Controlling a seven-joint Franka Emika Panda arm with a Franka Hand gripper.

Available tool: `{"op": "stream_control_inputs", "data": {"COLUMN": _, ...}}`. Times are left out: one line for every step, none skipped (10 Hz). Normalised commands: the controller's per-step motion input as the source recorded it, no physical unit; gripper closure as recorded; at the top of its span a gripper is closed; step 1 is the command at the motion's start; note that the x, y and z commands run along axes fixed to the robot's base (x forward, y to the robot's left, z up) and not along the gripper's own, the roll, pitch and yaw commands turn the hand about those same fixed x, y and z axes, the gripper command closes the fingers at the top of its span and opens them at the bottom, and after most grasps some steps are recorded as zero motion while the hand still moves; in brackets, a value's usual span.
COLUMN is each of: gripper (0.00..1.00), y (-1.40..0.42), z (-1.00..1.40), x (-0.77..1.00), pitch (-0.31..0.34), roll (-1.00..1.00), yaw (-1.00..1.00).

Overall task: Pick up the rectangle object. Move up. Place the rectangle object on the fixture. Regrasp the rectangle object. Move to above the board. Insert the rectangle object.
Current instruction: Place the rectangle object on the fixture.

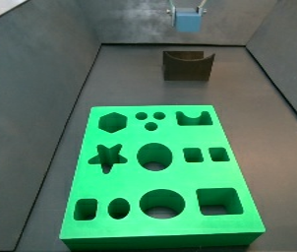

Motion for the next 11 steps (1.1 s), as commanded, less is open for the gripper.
{"op": "stream_control_inputs", "data": {"gripper": 1.00, "y": -0.05, "z": 0.68, "x": 0.19, "pitch": -0.050, "roll": -1.00, "yaw": -0.03}}
{"op": "stream_control_inputs", "data": {"gripper": 1.00, "y": -0.04, "z": 0.66, "x": 0.12, "pitch": -0.042, "roll": -1.00, "yaw": -0.03}}
{"op": "stream_control_inputs", "data": {"gripper": 1.00, "y": 0.02, "z": 0.51, "x": 0.00, "pitch": -0.029, "roll": -1.00, "yaw": -0.05}}
{"op": "stream_control_inputs", "data": {"gripper": 1.00, "y": 0.02, "z": 0.24, "x": -0.14, "pitch": -0.031, "roll": -1.00, "yaw": -0.05}}
{"op": "stream_control_inputs", "data": {"gripper": 1.00, "y": 0.02, "z": 0.12, "x": -0.12, "pitch": -0.061, "roll": -1.00, "yaw": -0.05}}
{"op": "stream_control_inputs", "data": {"gripper": 1.00, "y": 0.02, "z": 0.07, "x": -0.06, "pitch": -0.068, "roll": -1.00, "yaw": -0.05}}
{"op": "stream_control_inputs", "data": {"gripper": 1.00, "y": 0.02, "z": 0.06, "x": -0.04, "pitch": -0.066, "roll": -1.00, "yaw": -0.05}}
{"op": "stream_control_inputs", "data": {"gripper": 1.00, "y": 0.03, "z": 0.04, "x": -0.01, "pitch": -0.046, "roll": -0.86, "yaw": -0.05}}
{"op": "stream_control_inputs", "data": {"gripper": 1.00, "y": 0.03, "z": 0.02, "x": 0.02, "pitch": -0.019, "roll": -0.65, "yaw": -0.04}}
{"op": "stream_control_inputs", "data": {"gripper": 1.00, "y": 0.03, "z": 0.00, "x": 0.05, "pitch": 0.016, "roll": -0.41, "yaw": -0.03}}
{"op": "stream_control_inputs", "data": {"gripper": 1.00, "y": 0.03, "z": 0.00, "x": 0.05, "pitch": 0.028, "roll": -0.33, "yaw": -0.03}}
